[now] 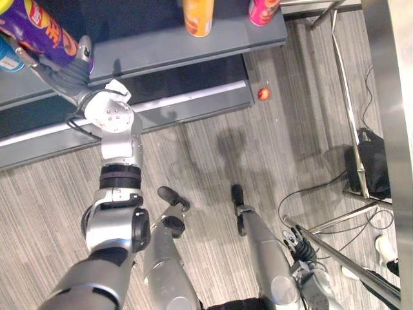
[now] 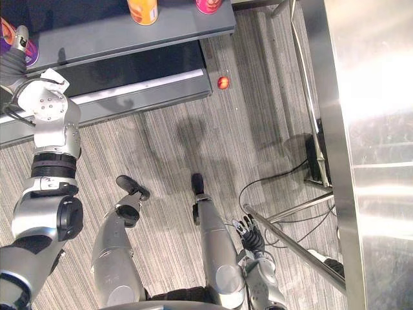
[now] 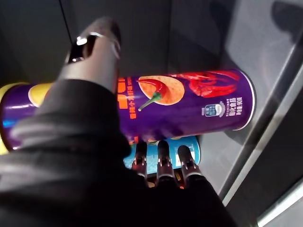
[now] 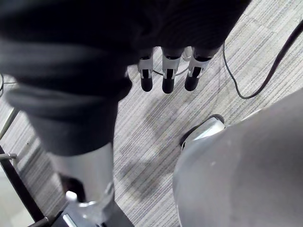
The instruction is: Put the gum and the chips on the shelf.
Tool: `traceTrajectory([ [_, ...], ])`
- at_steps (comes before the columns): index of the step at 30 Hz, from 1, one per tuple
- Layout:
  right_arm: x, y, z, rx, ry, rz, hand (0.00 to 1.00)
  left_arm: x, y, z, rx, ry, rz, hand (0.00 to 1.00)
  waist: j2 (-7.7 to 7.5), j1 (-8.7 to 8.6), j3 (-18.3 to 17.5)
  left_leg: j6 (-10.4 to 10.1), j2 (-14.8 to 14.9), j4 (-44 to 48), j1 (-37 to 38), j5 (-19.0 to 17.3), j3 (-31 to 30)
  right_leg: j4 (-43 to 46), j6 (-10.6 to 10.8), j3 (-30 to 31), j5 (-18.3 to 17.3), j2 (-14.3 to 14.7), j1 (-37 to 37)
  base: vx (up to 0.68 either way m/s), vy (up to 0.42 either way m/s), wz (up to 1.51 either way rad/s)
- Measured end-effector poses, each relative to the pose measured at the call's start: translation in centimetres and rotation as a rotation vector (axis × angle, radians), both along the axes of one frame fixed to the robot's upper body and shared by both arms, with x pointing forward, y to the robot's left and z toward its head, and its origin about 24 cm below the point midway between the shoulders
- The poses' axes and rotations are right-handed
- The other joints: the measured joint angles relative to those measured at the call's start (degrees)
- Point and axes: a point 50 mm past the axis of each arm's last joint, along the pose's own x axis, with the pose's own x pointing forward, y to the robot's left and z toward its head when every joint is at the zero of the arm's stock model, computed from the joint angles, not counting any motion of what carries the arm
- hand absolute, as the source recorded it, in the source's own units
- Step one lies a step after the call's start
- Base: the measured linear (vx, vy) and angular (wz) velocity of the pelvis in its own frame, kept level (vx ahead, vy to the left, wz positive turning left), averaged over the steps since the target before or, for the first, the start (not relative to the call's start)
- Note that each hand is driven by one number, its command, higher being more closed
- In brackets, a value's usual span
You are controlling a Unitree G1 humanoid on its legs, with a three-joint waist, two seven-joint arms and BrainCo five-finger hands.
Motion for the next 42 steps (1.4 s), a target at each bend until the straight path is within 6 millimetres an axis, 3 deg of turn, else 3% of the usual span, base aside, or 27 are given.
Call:
traceTrajectory([
  [14, 0.0, 0.0, 0.0, 0.001, -0.016, 0.002, 0.00, 0.5, -0.5, 0.3, 0.013, 0.012, -0.028, 0.00, -0.01, -0.13, 0.0, 0.0, -0.2, -0.7, 0.8, 0.1, 0.9, -0.3, 0.1, 0.8, 0.1, 0.0, 0.0, 0.03, -0.035, -0.02],
  [27, 0.0, 0.1, 0.0, 0.017, -0.026, -0.019, 0.00, 0.7, -0.8, 0.3, 0.025, 0.019, -0.039, 0.00, -0.03, -1.64, 0.0, -0.2, -0.4, -1.3, 1.9, 0.1, 2.1, -1.0, 0.8, 2.2, 0.7, 0.2, 0.2, 0.05, -0.046, -0.05],
  [42, 0.0, 0.1, 0.0, 0.019, -0.039, -0.011, 0.00, 0.7, -1.1, 0.4, 0.019, 0.007, -0.048, 0.00, -0.03, -1.75, 0.0, -0.3, -1.9, -4.7, 2.9, 1.9, 2.6, -2.0, 0.7, 2.5, 1.4, -0.1, 0.3, 0.05, -0.056, 0.00],
])
